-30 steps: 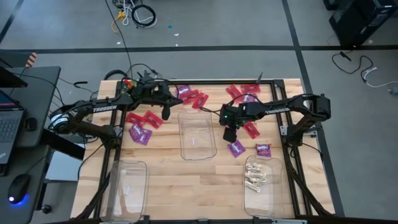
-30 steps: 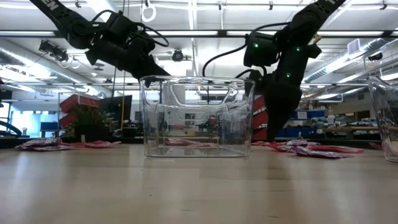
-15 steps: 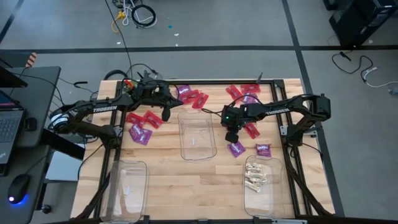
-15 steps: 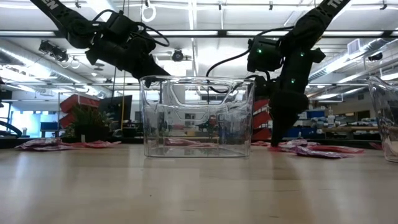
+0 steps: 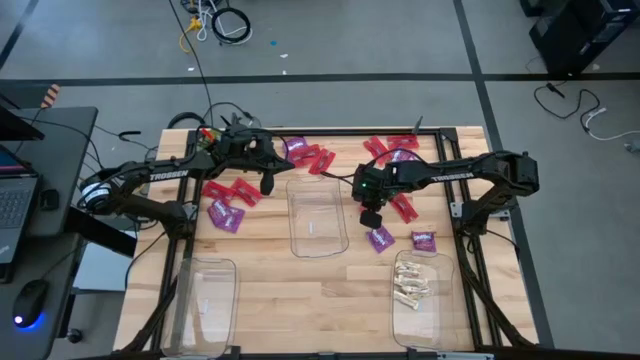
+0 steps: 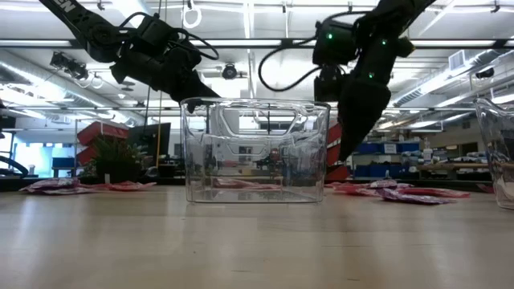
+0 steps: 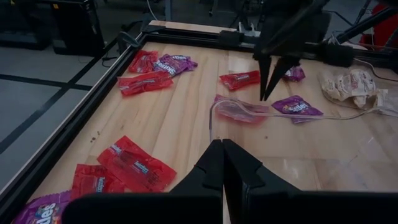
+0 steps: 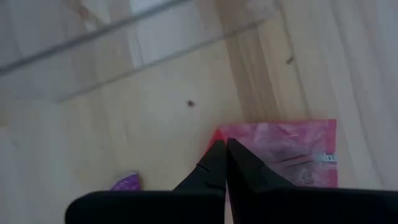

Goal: Sort candy
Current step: Put the red candy pack into the middle transparent bin

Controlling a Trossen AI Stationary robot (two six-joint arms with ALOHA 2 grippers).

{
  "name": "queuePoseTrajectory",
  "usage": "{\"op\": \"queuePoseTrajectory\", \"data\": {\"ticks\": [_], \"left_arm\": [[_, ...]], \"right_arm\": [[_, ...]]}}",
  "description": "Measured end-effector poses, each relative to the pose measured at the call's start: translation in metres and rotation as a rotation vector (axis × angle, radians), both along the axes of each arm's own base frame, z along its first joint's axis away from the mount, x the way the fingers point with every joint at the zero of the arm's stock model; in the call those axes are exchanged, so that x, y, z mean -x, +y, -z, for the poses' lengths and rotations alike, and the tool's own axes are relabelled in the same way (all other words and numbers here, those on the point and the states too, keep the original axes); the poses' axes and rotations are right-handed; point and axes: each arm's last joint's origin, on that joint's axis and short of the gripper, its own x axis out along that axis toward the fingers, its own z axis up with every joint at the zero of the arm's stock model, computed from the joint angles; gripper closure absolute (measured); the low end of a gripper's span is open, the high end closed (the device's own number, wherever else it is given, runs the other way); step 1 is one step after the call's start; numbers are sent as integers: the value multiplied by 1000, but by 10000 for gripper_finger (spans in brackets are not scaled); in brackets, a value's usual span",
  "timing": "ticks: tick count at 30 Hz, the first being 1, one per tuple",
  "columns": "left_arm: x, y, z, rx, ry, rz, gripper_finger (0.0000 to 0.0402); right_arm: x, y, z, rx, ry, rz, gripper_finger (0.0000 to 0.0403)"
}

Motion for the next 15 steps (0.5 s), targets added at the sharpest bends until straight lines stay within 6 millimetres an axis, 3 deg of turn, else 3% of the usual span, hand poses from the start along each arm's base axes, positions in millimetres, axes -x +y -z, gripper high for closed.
{"op": "queuePoseTrajectory", "data": {"ticks": [4,7,15], "left_arm": [[0,0,0,-3,0,1,401],[0,0,0,-2,2,1,401],[0,0,1,2,14,3,401]], "right_arm": [[1,3,-3,-40,-2,81,399],[1,10,2,-48,29,100,376],[-8,23,27,125,102,196,218]]}}
